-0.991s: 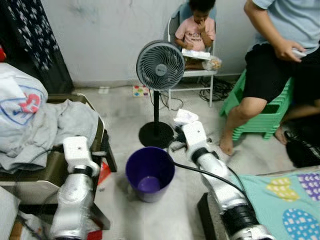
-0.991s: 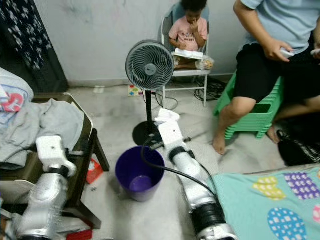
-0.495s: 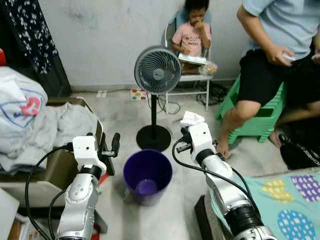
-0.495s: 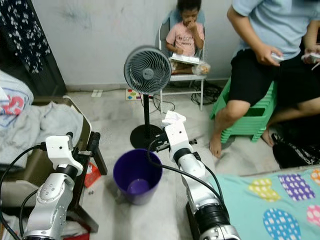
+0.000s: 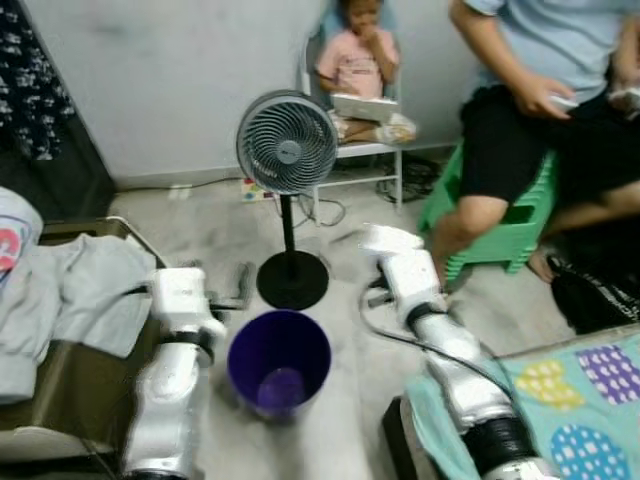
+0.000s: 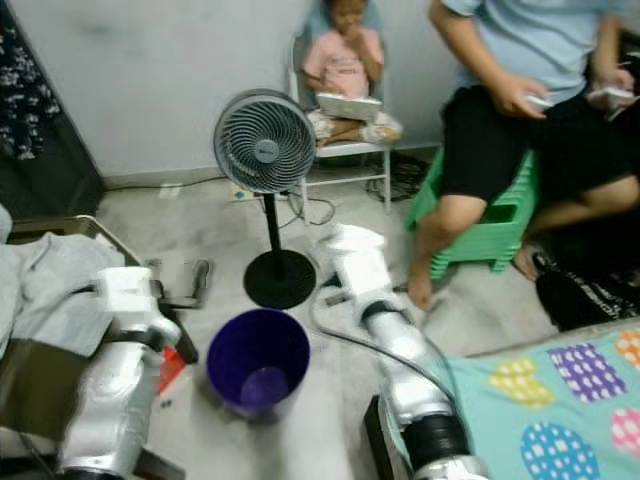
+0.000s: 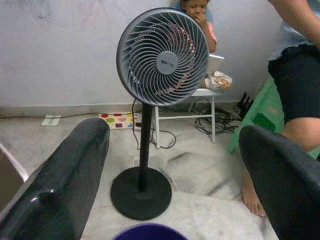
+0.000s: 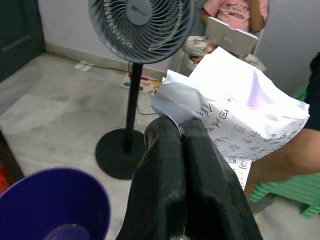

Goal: Clean up the room

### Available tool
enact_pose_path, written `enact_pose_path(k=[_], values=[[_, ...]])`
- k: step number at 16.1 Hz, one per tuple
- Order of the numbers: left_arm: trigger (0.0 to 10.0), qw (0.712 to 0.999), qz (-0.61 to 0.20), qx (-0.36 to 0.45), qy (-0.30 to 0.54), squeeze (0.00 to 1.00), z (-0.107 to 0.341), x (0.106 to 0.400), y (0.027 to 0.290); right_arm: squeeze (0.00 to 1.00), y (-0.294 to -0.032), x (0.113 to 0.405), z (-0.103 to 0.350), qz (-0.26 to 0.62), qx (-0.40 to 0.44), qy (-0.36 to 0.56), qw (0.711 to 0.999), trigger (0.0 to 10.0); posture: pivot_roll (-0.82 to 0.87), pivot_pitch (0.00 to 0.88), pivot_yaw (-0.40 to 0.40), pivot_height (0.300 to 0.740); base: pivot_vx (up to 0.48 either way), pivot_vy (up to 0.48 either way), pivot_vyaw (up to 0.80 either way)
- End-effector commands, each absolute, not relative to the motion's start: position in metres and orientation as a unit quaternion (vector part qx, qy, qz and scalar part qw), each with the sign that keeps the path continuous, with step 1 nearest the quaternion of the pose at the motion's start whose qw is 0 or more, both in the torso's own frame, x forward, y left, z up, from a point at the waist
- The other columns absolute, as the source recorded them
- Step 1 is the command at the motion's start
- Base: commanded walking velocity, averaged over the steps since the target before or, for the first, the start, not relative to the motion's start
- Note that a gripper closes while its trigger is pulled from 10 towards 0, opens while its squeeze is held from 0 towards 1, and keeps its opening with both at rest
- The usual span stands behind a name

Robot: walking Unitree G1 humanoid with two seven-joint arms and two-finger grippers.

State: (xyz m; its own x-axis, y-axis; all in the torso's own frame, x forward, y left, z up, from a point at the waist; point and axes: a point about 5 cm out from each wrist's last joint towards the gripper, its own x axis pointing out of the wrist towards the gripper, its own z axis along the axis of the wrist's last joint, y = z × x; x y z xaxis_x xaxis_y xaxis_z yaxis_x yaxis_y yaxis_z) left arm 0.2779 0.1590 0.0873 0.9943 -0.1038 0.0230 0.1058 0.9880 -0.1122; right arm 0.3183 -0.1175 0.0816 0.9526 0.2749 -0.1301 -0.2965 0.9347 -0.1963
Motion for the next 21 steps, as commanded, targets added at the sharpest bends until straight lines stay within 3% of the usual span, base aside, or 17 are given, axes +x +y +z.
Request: enact_pose_path(k=[1, 8, 16, 21], values=[[10.0, 0.998, -0.036, -0.051, -0.005, 0.00, 0.0872, 0.2760, 0.1729, 0.00, -0.1012, 0.3205, 0.0919, 0.168, -0.099, 0.028, 0.980, 10.0, -0.02, 0.040, -0.023, 0.740, 0.292, 0.000, 0.00], [10.0, 0.999, -0.017, -0.047, 0.006, 0.00, 0.0844, 0.2750, 0.1754, 0.00, -0.1020, 0.3189, 0.0937, 0.169, -0.098, 0.017, 0.981, 10.0, -0.02, 0.049, -0.020, 0.740, 0.000, 0.000, 0.00], [10.0, 0.999, -0.006, -0.040, 0.009, 0.00, 0.0847, 0.2742, 0.1774, 0.00, -0.1002, 0.3186, 0.0952, 0.171, -0.096, 0.015, 0.980, 10.0, -0.02, 0.058, -0.020, 0.740, 0.000, 0.000, 0.80], [10.0, 0.999, -0.007, -0.036, 0.010, 0.00, 0.0843, 0.2765, 0.1777, 0.00, -0.1008, 0.3208, 0.0942, 0.166, -0.098, 0.017, 0.981, 10.0, -0.02, 0.053, -0.021, 0.740, 0.000, 0.000, 0.00]])
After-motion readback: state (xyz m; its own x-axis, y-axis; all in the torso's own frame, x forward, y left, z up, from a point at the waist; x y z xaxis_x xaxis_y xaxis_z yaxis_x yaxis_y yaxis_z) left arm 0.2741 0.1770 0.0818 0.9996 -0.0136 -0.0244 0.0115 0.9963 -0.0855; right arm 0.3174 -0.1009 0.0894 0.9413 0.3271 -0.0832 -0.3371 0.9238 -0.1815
